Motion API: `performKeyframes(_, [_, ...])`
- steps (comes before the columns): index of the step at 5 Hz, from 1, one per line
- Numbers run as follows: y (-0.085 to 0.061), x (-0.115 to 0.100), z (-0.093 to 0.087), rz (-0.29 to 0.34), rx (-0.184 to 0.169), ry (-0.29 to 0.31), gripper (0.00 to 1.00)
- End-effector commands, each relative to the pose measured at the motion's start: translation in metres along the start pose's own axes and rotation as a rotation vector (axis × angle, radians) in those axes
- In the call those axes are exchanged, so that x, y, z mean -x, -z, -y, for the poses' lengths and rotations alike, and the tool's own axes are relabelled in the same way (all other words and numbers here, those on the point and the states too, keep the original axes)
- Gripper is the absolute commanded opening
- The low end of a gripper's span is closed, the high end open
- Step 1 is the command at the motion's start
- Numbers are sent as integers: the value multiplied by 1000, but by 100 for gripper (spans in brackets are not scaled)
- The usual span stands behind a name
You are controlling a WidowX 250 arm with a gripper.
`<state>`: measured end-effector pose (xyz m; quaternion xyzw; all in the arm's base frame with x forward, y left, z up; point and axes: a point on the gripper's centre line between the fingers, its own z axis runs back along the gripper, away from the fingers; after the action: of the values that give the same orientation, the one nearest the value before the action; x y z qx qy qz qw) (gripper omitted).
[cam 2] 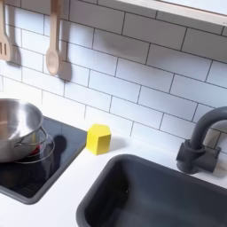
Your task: Push button
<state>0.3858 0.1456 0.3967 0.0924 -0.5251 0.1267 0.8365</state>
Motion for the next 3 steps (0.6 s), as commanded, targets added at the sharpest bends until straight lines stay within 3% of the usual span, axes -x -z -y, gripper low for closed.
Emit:
performKeyframes(1, [6,-3,0,3,-3,-4,0])
performKeyframes(3, [10,-5,0,5,-6,-3,0])
